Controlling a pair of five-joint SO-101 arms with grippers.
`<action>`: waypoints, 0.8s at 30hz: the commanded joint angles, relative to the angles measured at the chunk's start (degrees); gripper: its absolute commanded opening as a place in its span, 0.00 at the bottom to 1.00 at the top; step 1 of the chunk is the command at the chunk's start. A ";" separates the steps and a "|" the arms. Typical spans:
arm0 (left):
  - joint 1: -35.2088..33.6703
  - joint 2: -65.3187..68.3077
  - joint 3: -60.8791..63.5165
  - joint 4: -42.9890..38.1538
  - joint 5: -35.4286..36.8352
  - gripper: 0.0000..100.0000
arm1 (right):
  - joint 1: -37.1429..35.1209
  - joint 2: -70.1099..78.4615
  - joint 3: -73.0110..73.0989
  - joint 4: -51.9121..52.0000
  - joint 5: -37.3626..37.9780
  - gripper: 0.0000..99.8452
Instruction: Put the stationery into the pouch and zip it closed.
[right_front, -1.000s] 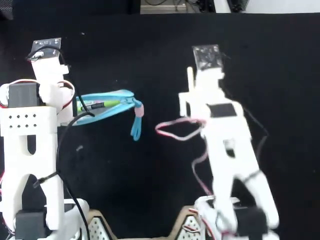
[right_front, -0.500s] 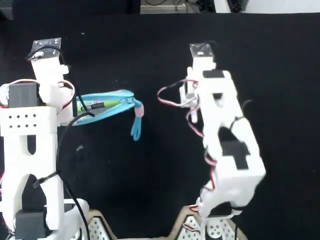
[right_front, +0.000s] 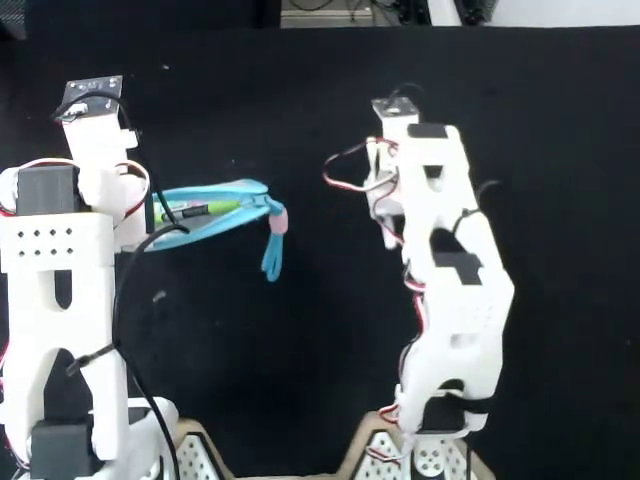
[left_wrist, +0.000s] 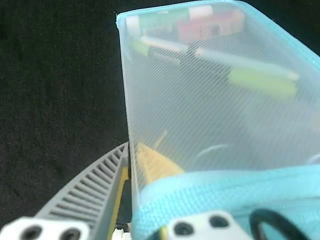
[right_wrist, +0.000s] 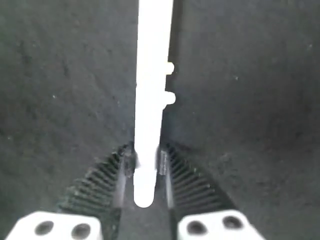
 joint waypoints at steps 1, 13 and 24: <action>-0.48 0.53 2.42 0.70 0.09 0.03 | 3.60 -5.14 -2.07 2.81 1.93 0.01; -0.48 0.53 2.42 0.44 0.09 0.03 | 10.02 -19.74 16.04 4.13 11.16 0.01; -0.48 0.53 2.42 0.62 0.09 0.03 | 8.97 -43.12 47.78 -7.82 17.14 0.14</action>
